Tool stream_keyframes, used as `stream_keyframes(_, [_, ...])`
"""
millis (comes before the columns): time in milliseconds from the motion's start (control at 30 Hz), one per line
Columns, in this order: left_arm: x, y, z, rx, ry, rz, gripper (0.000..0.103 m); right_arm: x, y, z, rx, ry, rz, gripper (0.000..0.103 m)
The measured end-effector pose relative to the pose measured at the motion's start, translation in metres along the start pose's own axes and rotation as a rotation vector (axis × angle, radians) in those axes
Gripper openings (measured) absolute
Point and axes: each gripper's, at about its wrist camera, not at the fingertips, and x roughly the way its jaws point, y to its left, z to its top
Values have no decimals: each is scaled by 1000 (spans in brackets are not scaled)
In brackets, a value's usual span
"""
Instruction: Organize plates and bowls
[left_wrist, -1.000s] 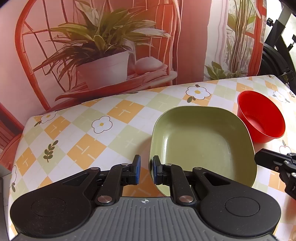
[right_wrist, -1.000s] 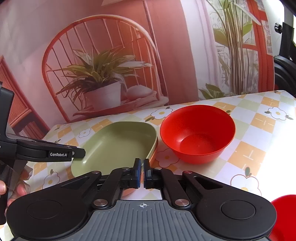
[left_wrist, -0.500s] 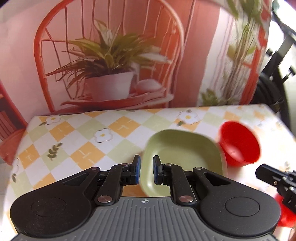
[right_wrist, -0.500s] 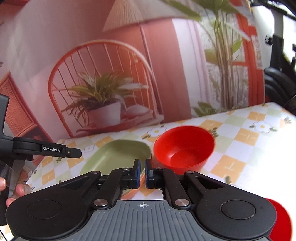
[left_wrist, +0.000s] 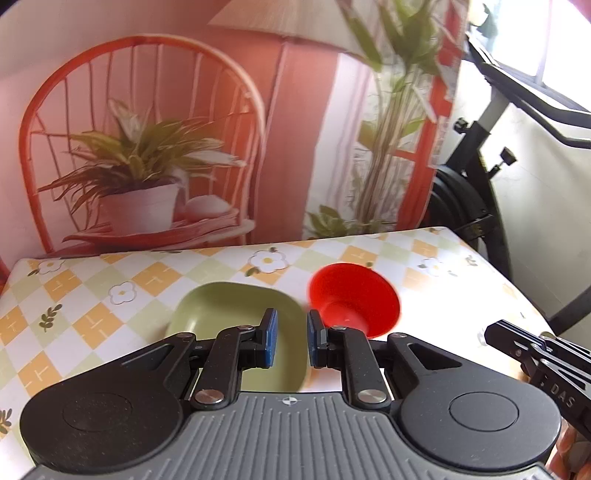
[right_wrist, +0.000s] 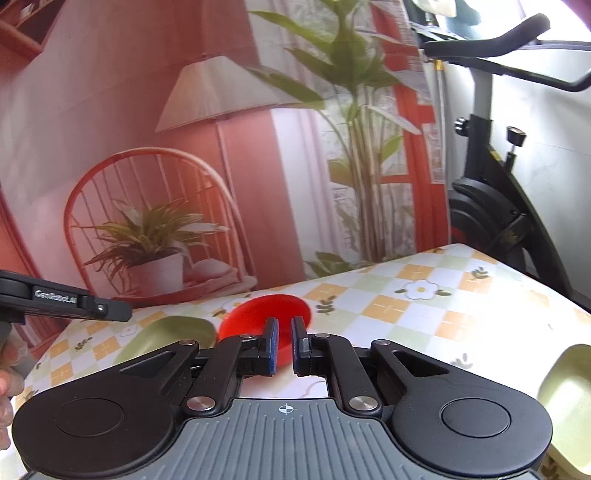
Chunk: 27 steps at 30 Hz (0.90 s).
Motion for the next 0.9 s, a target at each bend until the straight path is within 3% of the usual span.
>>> stream_keyframes(500, [22,-76,-5,105,31,-143,19,-33,-81,-14,101,-54,-179,13])
stream_keyframes(900, [63,-191,-26,234,114,-338,22,-60,-167,-35,220,-80,-380,15])
